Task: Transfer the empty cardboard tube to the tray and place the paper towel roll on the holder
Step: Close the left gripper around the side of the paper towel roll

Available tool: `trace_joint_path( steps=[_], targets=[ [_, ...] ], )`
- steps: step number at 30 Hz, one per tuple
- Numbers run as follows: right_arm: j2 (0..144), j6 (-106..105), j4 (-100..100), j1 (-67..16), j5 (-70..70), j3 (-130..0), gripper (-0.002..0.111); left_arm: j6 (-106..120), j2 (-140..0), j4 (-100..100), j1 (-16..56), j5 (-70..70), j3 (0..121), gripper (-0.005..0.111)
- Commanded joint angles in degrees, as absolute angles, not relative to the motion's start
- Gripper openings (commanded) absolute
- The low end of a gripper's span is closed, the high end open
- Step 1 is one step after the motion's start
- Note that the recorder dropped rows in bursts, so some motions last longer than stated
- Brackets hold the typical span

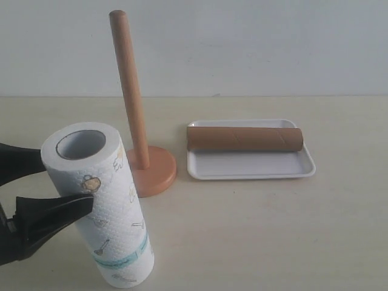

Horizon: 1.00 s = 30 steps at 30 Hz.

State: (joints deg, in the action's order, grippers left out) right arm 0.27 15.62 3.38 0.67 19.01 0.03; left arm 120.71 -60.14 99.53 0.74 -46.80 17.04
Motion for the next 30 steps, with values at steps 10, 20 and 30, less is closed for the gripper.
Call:
trace_joint_path(
  steps=[10,20,30],
  targets=[
    [0.0,15.7,3.4,1.1,18.5,0.0,0.000,122.1,-66.1,99.9,0.6,-54.4,19.1,0.094],
    [0.0,15.7,3.4,1.1,18.5,0.0,0.000,122.1,-66.1,99.9,0.6,-54.9,19.1,0.095],
    [0.0,15.7,3.4,1.1,18.5,0.0,0.000,122.1,-66.1,99.9,0.6,-53.8,19.4,0.110]
  ],
)
